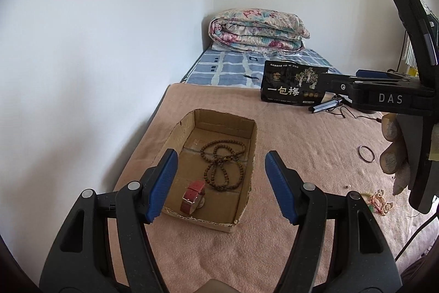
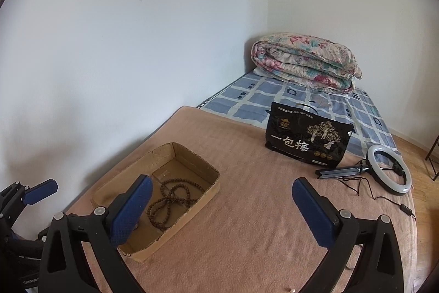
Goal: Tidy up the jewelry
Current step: 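Withdraw both tools from the box and move toward the jade bracelet and pearl necklace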
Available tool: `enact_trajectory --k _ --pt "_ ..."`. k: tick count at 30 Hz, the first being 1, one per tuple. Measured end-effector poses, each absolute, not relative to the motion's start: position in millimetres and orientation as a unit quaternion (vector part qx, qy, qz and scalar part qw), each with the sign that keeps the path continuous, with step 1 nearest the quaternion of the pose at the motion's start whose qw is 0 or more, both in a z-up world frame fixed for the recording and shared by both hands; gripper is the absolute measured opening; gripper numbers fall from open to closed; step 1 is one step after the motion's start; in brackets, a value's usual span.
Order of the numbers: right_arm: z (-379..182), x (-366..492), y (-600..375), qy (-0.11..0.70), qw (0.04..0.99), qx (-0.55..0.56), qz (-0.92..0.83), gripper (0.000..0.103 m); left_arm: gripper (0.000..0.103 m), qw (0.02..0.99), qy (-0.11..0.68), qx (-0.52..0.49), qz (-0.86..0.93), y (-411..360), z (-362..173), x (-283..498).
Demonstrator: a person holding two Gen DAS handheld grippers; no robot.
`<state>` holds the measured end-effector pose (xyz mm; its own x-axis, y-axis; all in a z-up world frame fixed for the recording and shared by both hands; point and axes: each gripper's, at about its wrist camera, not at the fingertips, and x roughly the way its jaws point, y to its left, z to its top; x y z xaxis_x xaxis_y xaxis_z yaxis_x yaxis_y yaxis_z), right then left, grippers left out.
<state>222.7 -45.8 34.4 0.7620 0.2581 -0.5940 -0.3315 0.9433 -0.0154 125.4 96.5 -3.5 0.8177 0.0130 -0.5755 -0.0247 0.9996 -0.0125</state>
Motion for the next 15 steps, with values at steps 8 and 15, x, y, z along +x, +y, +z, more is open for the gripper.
enact_trajectory --k 8,15 --pt "45.6 195.7 -99.5 0.298 0.944 -0.062 0.124 0.103 0.068 0.957 0.290 -0.002 -0.018 63.2 3.1 109.7" --pt "46.0 172.3 -151.7 0.292 0.949 -0.084 0.084 0.103 0.068 0.957 0.287 0.014 -0.045 30.1 4.4 104.3"
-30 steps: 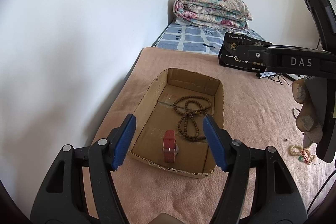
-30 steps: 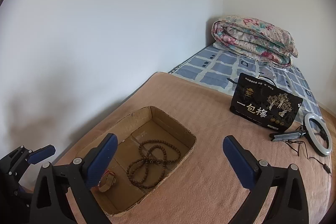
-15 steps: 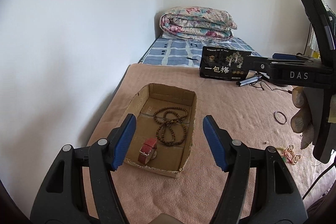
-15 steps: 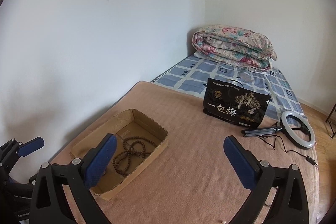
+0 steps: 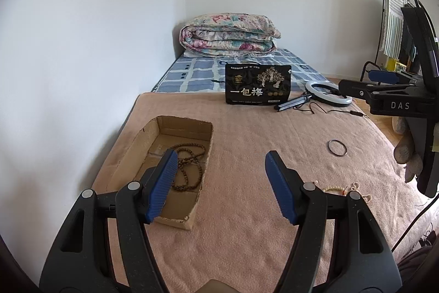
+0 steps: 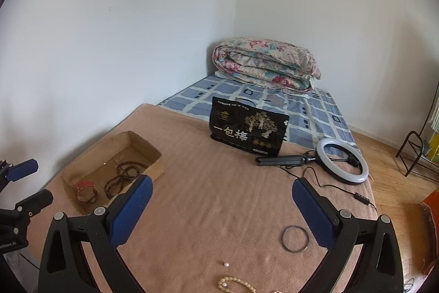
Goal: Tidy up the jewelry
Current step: 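Withdraw both tools from the box and move toward the jade bracelet and pearl necklace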
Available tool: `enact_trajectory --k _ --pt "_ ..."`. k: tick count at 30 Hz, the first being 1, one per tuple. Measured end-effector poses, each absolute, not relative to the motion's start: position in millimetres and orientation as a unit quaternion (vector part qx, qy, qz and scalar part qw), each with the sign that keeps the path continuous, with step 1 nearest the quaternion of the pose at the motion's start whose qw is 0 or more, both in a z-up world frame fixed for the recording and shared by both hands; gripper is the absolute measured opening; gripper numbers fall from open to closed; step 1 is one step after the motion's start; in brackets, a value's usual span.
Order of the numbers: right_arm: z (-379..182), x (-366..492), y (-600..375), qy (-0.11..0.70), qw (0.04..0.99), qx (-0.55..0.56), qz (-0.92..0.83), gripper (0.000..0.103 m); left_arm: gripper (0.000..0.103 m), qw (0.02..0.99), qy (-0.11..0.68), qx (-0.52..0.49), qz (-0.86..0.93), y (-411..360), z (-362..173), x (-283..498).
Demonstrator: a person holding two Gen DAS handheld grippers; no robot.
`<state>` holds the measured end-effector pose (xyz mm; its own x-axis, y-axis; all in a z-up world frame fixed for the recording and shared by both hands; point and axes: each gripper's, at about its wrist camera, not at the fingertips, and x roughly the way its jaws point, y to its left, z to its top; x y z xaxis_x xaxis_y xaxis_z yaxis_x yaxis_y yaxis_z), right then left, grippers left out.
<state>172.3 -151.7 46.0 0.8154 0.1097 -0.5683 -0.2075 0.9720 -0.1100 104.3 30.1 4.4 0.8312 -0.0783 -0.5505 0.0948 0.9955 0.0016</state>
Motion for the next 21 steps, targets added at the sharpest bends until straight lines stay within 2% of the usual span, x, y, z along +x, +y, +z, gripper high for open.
enact_trajectory --k 21 --pt "-0.7 123.7 -321.6 0.338 0.940 -0.035 -0.021 0.103 0.068 0.922 0.350 0.044 -0.159 -80.7 -49.7 128.7"
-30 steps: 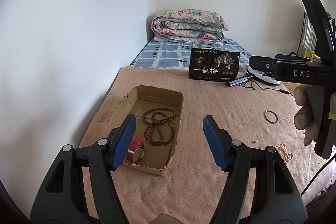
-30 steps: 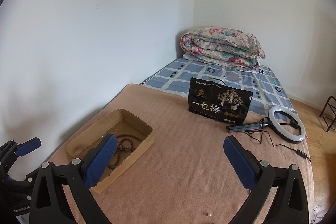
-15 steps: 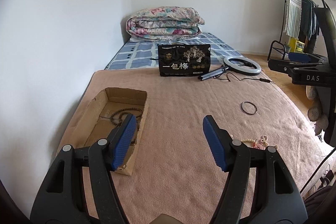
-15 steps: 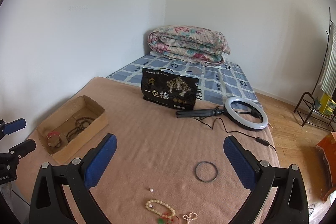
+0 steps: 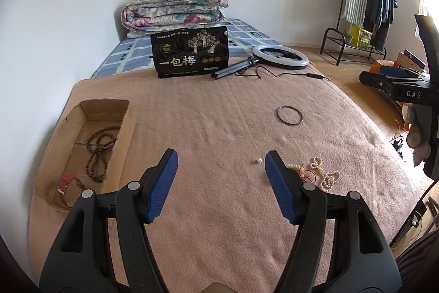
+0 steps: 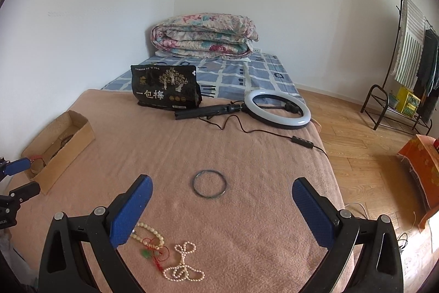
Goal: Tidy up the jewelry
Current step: 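Withdraw both tools from the box and move toward the jade bracelet and pearl necklace, then close the left tool on the pale jade bracelet while the right tool grasps the pearl necklace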
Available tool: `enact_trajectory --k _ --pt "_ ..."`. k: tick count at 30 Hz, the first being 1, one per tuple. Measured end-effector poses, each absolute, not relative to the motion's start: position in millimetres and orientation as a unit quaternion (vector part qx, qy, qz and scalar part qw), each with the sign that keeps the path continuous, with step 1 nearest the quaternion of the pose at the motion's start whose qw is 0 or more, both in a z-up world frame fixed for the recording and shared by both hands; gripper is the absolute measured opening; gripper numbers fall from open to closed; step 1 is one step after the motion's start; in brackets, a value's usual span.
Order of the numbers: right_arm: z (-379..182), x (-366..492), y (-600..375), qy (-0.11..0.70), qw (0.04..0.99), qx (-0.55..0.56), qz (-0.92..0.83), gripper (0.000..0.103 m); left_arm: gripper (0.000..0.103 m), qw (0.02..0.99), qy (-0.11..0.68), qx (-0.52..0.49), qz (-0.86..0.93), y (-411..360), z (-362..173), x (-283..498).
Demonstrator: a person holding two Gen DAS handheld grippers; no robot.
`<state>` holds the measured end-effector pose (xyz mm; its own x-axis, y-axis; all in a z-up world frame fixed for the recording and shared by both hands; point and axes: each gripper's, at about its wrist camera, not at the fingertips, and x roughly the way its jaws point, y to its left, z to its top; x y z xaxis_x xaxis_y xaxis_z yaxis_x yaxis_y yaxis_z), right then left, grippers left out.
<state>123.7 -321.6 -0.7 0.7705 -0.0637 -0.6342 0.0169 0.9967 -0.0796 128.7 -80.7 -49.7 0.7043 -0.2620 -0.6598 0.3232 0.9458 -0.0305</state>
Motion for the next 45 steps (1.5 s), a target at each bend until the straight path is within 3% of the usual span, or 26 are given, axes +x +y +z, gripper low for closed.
enact_trajectory --k 10,18,28,31,41,45 --pt "-47.8 109.1 -331.7 0.379 0.925 -0.037 0.004 0.103 0.068 0.898 0.394 0.050 -0.191 -112.6 -84.9 148.3" --pt "-92.5 95.6 -331.5 0.419 0.907 -0.028 0.035 0.097 0.051 0.870 0.441 0.044 -0.214 -129.5 -117.4 168.4" --pt "-131.3 84.7 -316.2 0.457 0.886 -0.031 0.079 0.087 0.043 0.841 0.475 0.067 -0.249 -161.4 -143.4 189.4" --pt "-138.6 85.1 -310.0 0.466 0.879 -0.035 0.093 0.085 0.035 0.832 0.484 0.081 -0.260 -172.9 -151.0 195.1" --pt "-152.9 97.6 -305.3 0.485 0.868 -0.022 0.109 0.077 0.031 0.816 0.500 0.115 -0.268 -192.5 -174.2 212.4" --pt "-157.3 101.9 -301.1 0.491 0.863 -0.020 0.120 0.072 0.024 0.810 0.506 0.118 -0.271 -195.2 -180.1 217.1"
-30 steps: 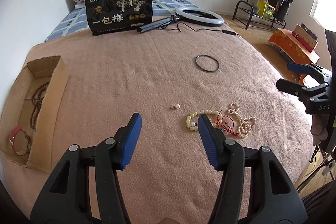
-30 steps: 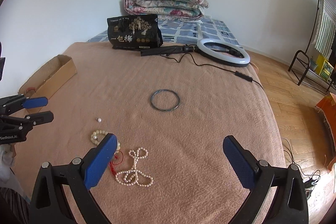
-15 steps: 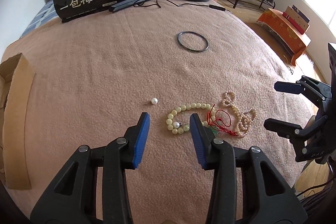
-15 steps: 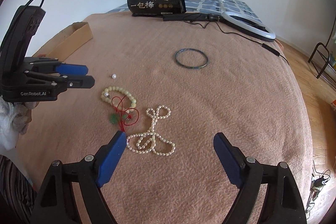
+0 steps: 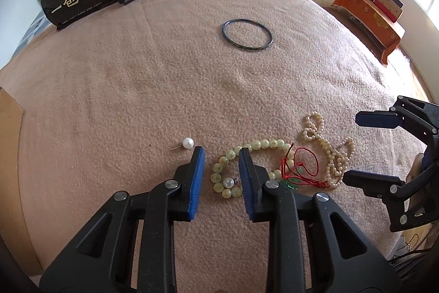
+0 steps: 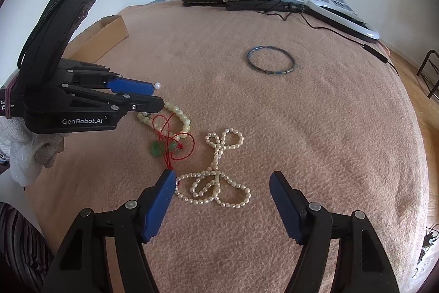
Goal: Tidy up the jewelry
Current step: 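Close the left tool on the pale jade bracelet while the right tool grasps the pearl necklace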
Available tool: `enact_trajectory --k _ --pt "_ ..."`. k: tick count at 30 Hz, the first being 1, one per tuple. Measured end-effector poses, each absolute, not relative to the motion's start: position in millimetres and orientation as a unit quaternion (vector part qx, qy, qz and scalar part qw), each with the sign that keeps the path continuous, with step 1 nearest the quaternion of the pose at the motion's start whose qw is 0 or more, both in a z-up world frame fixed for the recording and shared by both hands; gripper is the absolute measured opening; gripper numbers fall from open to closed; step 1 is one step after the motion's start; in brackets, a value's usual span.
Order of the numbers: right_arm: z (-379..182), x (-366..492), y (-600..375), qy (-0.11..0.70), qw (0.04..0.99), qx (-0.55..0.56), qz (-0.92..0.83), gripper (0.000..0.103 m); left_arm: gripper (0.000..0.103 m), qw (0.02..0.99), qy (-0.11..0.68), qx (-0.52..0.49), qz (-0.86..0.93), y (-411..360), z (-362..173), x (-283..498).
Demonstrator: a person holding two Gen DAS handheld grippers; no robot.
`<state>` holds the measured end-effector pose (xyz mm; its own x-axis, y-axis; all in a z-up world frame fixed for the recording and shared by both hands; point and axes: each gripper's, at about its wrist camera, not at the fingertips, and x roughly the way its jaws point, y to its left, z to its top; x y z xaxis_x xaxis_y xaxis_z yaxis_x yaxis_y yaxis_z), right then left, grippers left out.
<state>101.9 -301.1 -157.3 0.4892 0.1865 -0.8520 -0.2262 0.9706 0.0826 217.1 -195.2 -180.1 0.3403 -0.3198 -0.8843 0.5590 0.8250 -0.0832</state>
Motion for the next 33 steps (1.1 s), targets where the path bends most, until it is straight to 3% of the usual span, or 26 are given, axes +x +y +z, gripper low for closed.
enact_trajectory --k 19,23,29,33 --pt "-174.1 109.5 -283.7 0.505 0.852 -0.039 0.131 0.072 0.021 0.805 0.502 0.145 -0.281 -209.5 -190.4 222.7" --pt "-177.7 108.1 -283.3 0.509 0.849 -0.055 0.130 0.067 0.016 0.807 0.497 0.149 -0.283 -211.9 -191.3 224.5" --pt "-175.8 105.5 -289.9 0.512 0.847 -0.056 0.134 0.045 0.008 0.810 0.490 0.153 -0.282 -214.8 -191.0 222.9" --pt "-174.6 104.2 -292.4 0.514 0.844 -0.048 0.141 0.044 0.006 0.812 0.489 0.151 -0.280 -215.6 -191.3 221.9"
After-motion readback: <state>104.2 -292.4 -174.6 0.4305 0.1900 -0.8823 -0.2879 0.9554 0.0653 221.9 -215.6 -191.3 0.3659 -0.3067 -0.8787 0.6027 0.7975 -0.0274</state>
